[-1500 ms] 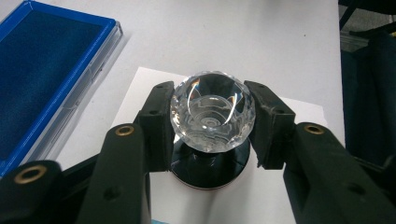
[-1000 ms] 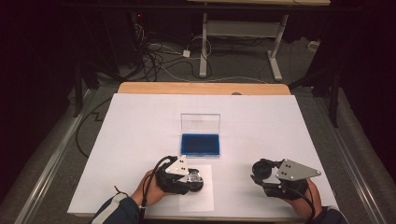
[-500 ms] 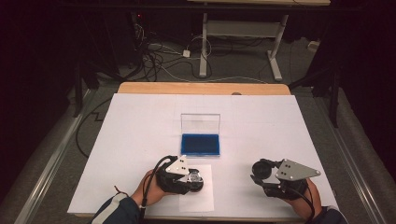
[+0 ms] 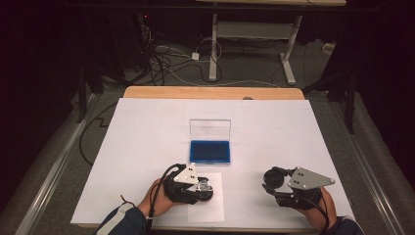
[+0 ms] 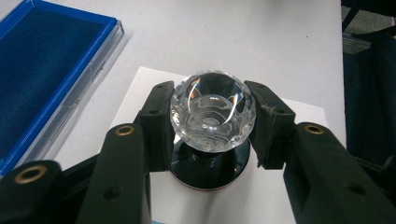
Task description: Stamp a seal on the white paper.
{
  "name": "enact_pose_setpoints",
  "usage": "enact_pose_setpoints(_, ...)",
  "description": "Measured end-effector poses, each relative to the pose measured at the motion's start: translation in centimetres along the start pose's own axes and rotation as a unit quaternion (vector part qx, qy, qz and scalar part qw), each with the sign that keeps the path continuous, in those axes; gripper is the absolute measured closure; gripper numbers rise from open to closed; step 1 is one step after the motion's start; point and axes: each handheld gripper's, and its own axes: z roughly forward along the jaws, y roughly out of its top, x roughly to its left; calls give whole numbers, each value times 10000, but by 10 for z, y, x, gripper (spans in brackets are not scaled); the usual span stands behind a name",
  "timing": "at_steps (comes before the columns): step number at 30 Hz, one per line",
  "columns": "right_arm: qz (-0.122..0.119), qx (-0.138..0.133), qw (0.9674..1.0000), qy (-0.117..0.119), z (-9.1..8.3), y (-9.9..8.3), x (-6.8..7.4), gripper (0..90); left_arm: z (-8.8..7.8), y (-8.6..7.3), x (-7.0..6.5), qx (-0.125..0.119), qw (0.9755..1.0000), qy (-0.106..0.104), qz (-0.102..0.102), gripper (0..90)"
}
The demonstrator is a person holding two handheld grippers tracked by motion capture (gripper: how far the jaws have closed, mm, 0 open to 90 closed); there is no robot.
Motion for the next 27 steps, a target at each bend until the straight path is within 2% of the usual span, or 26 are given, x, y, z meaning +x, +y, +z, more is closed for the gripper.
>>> enact_pose_setpoints(10, 17, -58, 10000, 41, -1, 1, -2, 385, -1, 2, -2, 54, 10000, 29, 27, 542)
enact_pose_setpoints(12, -7, -47, 10000, 39, -1, 0, -1, 385, -2, 4, -4, 80, 9999, 11, 115, 542)
enact_pose_setpoints(27, -49, -56, 10000, -4, -2, 1, -1, 385, -16, 13, -1, -253, 9996, 58, 94, 542)
